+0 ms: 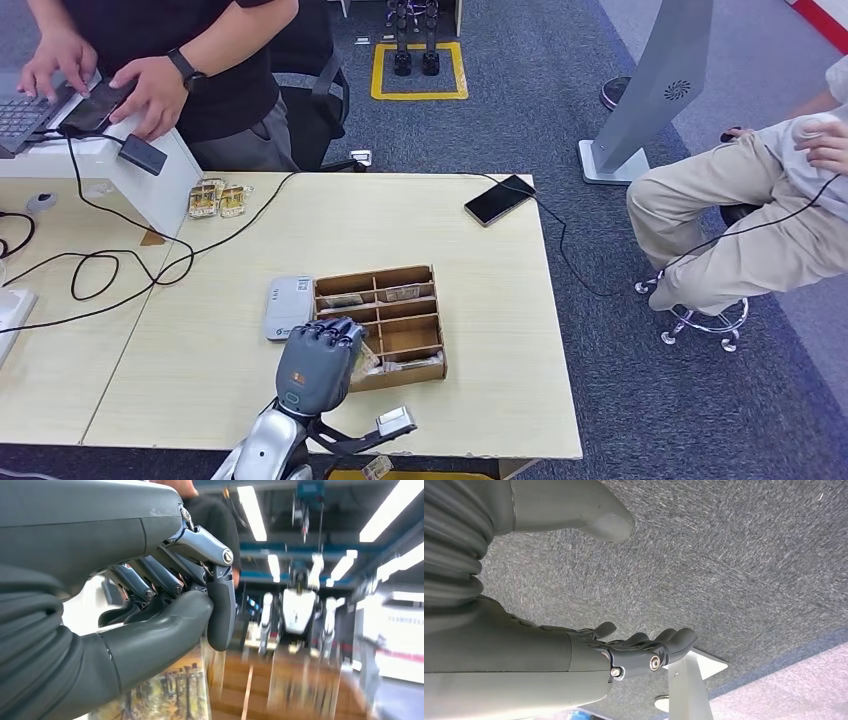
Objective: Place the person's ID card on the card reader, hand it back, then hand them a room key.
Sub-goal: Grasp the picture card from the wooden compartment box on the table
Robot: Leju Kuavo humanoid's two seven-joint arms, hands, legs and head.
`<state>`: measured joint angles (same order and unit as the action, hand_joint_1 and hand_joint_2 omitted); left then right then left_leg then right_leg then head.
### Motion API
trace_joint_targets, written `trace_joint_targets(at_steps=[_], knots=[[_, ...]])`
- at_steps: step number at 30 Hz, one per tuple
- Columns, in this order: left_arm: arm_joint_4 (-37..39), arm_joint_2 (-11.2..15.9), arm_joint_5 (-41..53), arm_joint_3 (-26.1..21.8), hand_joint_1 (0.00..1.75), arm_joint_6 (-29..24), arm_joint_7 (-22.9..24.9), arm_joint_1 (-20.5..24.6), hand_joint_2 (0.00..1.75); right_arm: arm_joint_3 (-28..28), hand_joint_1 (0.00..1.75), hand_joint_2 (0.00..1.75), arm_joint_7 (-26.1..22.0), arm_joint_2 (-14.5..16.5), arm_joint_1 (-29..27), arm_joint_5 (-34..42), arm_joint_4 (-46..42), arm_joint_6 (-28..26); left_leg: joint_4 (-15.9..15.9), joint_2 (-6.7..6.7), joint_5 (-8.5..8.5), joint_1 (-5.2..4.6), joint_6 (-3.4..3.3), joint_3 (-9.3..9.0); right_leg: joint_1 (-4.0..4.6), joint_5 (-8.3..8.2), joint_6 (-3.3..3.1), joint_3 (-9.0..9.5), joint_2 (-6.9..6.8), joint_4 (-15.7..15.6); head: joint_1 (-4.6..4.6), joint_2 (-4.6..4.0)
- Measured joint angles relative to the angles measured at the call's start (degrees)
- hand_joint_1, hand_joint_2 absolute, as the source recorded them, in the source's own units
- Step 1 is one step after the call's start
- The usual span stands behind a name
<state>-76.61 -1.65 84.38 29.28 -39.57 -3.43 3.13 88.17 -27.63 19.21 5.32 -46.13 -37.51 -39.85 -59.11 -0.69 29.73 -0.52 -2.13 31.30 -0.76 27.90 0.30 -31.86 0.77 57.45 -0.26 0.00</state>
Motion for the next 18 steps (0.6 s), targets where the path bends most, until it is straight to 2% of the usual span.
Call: trace_joint_targets(at_steps=[11,15,18], knots=[[-10.65,-5.26,-0.81,-8.75,1.75,-0.13,-9.64,-3.85,1.75,0.0,0.0,1.75,0.19,0.0,0.05,-0.16,0.07,-0.01,0.0,0.0,0.0,0.0,0.0,0.01,0.0,0.0,0.0,-0.01,-0.01,0.0,0.0,0.0],[-12.27,-9.29,-6.04,-13.62,1.75,-0.13,-20.35,-4.84,1.75,0.0,0.0,1.75,0.66,0.0,0.04,-0.2,0.02,-0.01,0.0,-0.01,0.0,0.0,0.0,0.01,0.0,0.0,0.0,-0.01,-0.01,0.0,0.03,0.0],[-12.27,-11.33,-16.75,-17.73,1.75,-0.18,-27.57,-5.5,1.75,0.0,0.0,1.75,1.3,0.0,0.06,0.07,-0.17,-0.01,0.0,0.07,0.01,-0.01,-0.01,-0.02,0.0,0.0,0.0,-0.05,0.09,0.0,0.08,0.0]])
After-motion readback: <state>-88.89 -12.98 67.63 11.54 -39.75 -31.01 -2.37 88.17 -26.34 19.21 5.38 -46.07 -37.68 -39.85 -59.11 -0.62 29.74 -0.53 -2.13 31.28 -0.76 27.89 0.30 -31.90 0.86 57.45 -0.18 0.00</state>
